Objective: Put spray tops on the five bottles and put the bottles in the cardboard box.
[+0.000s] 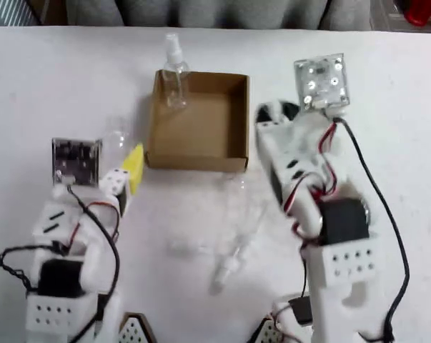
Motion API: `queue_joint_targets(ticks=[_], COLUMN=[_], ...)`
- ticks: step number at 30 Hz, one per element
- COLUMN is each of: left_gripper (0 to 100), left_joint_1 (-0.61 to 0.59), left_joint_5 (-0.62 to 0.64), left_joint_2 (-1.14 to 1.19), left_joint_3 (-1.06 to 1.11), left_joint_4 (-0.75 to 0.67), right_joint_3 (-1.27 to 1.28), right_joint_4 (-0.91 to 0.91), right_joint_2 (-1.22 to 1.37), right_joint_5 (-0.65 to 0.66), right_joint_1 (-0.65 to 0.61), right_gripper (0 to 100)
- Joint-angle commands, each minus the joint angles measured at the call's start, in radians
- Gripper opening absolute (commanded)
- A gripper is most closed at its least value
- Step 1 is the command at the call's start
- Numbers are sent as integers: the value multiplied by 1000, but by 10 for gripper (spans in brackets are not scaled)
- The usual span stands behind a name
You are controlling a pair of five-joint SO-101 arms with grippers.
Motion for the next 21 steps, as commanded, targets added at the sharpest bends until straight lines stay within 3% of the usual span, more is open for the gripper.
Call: queue_joint_targets(ticks=[1,6,13,17,21], left_gripper=[23,23,23,23,23], left_joint_1=[47,91,108,119,124], left_joint_5=[-8,-8,-5,127,172], left_joint_2=[-148,-321,-397,-397,-397], left_joint_3=[28,127,226,255,255], left_joint_4=[-37,-40,-83,-132,-140], right_joint_3=[-54,-57,-61,-54,-49], right_joint_4=[-176,-420,-644,-849,-869], right_joint_2=[-61,-68,-61,-61,-70], right_joint_5=[-5,-2,-2,-11,-12], right_joint_1=[-97,-205,-226,-274,-326], right_gripper=[16,16,16,16,16])
